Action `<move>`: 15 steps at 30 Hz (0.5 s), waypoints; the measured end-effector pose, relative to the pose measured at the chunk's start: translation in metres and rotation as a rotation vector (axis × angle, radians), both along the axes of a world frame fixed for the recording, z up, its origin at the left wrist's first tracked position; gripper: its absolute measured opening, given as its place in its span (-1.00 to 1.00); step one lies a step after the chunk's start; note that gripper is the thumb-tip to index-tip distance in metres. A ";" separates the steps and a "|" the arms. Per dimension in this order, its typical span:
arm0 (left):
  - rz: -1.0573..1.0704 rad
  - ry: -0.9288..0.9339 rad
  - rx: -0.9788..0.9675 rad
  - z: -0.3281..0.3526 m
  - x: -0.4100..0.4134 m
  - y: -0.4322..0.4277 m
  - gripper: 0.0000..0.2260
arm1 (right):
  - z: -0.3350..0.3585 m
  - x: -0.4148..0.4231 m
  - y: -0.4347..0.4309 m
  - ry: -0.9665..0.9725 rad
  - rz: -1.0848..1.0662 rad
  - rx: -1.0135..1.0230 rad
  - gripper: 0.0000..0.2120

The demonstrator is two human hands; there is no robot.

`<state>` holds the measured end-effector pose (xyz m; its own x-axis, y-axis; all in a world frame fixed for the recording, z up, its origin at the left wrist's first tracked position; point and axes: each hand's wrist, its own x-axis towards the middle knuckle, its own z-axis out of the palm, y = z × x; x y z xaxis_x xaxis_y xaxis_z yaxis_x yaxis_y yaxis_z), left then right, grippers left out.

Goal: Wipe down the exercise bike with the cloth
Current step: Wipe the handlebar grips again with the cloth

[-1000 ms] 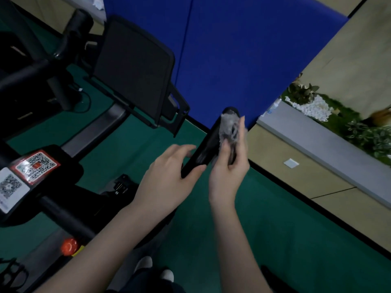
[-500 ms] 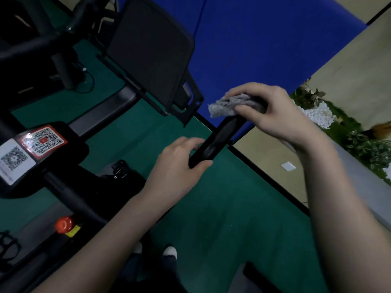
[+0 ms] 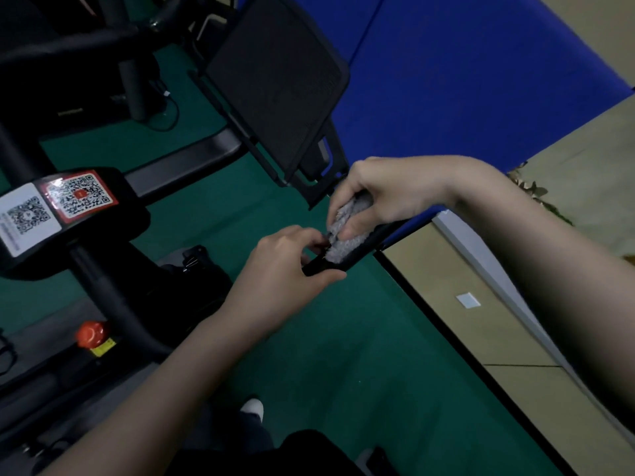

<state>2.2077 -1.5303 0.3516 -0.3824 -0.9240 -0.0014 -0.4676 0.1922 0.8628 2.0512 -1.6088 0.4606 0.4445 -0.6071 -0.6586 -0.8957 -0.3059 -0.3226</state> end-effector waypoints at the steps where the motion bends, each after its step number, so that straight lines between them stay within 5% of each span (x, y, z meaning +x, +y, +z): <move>1: 0.000 0.000 -0.001 0.000 0.000 0.000 -0.64 | 0.000 -0.001 -0.001 -0.001 0.011 0.006 -0.85; 6: -0.024 0.000 -0.015 0.000 0.001 0.001 -0.70 | 0.006 -0.028 -0.005 -0.049 -0.091 -0.122 -0.78; 10: -0.018 0.005 -0.021 0.001 0.000 0.002 -0.65 | -0.008 -0.050 0.016 -0.404 -0.418 -0.305 -0.92; 12: -0.015 0.009 -0.034 0.002 0.000 0.002 -0.62 | -0.022 -0.053 0.031 -0.586 -0.596 -0.435 -0.84; 15: -0.009 0.019 -0.042 0.001 0.000 0.002 -0.64 | -0.045 -0.042 0.051 -0.744 -0.817 -0.796 -0.83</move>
